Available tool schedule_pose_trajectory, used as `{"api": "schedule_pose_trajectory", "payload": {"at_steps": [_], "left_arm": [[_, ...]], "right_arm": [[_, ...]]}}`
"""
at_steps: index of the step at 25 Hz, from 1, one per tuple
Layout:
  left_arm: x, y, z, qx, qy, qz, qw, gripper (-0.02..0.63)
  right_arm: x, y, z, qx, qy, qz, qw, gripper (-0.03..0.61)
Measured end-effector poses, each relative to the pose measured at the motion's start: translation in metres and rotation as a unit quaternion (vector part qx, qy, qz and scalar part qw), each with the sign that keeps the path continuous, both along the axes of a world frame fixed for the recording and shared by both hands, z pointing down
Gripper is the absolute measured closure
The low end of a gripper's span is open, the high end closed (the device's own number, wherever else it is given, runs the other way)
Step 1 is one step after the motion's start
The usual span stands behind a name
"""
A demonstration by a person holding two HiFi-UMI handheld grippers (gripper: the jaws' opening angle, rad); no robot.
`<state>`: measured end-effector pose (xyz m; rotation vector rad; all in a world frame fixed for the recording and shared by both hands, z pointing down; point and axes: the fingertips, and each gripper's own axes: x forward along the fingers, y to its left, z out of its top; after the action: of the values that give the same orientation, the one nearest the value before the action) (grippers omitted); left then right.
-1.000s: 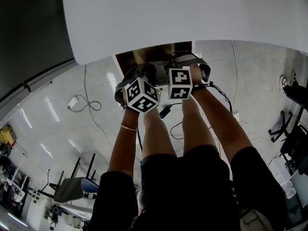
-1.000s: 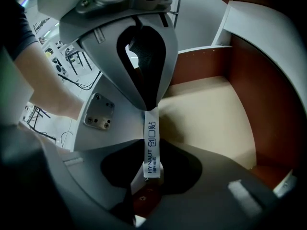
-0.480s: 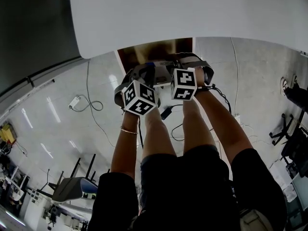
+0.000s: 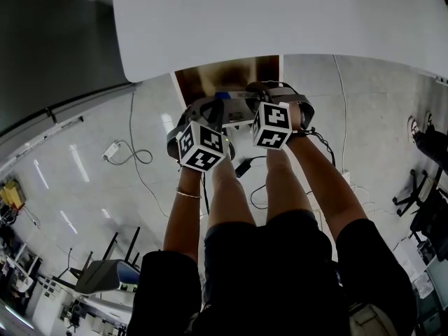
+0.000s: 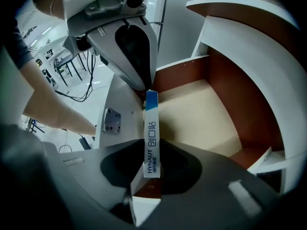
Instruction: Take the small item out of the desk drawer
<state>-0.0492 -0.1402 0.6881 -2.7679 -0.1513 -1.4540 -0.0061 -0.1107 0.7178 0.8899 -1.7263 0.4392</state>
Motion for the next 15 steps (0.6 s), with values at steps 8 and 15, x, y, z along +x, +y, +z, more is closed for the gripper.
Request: {"api": "schedule_pose_trajectory", "payload": {"at_steps": [8,15], "left_arm": [[-0.006,-0.003,-0.018,-0.001,0.011,-0.02,0.9997,0.615],[-0.011,-0.005,-0.031,0.0,0.007,-0.04,0.9992,0.615]], "right_arm": [[0.002,0.007,-0.017,0.011,-0.011,0.037,0.999,0.471],[0.006,0.011,-0.036,0.025,-0.019,0.068,0.997,0.471]]}}
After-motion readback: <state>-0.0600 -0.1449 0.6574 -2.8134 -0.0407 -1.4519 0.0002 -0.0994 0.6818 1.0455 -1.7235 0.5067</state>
